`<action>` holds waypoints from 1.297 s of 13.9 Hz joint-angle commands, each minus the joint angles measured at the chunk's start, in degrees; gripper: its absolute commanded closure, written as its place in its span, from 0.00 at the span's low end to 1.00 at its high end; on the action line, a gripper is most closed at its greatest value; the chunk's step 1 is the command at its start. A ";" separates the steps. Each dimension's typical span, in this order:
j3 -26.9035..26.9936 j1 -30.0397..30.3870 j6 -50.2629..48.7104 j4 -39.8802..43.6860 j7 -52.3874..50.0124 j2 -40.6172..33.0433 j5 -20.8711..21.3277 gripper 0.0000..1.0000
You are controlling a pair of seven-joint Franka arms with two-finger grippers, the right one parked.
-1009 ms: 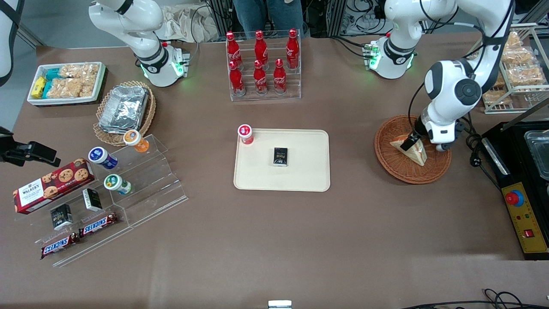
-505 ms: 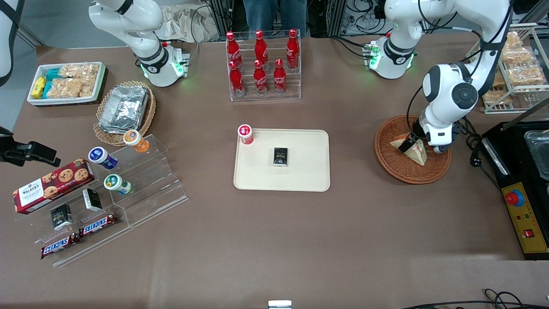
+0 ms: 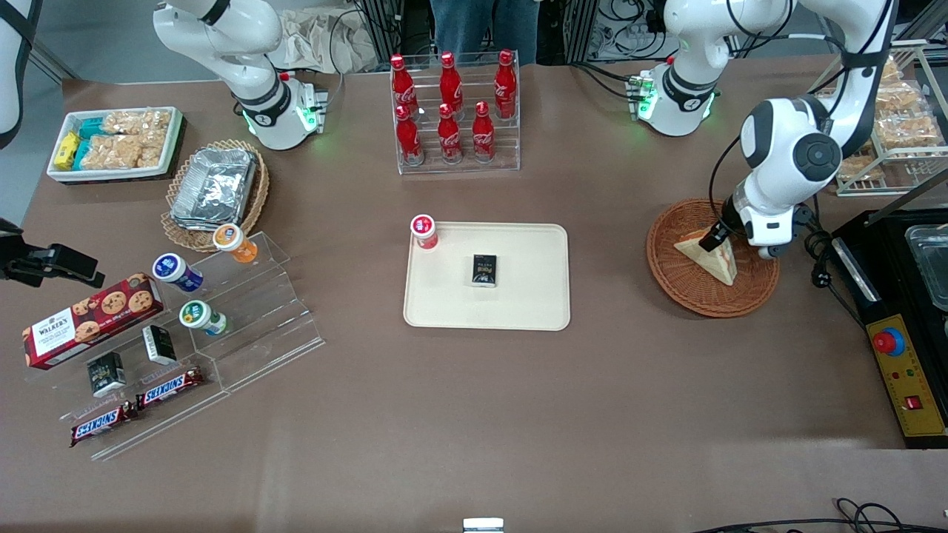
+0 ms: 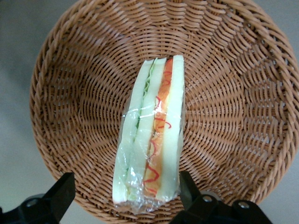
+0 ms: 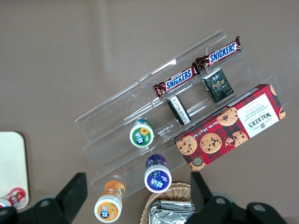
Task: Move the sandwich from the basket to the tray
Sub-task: 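Close the left gripper on the sandwich's wrapped edge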
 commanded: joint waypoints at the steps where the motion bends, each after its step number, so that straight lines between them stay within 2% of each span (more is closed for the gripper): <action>1: -0.24 0.16 -0.28 -0.15 -0.75 -0.01 2.09 0.04; 2: -0.24 0.16 -0.19 -0.15 -0.83 0.08 2.10 0.01; 11: -0.15 0.25 5.34 -0.24 -0.84 4.47 2.18 0.01; 12: -0.15 0.34 5.87 -0.15 -0.84 5.17 2.10 0.07; 13: -0.15 0.34 6.57 -0.24 -0.84 5.35 2.18 0.17; 14: -0.15 0.34 6.66 -0.24 -0.92 5.35 2.18 0.32; 17: -0.24 -0.01 6.58 -0.15 -0.49 5.27 2.27 0.88; 18: -0.41 -0.01 6.05 0.02 -0.14 4.57 2.45 1.00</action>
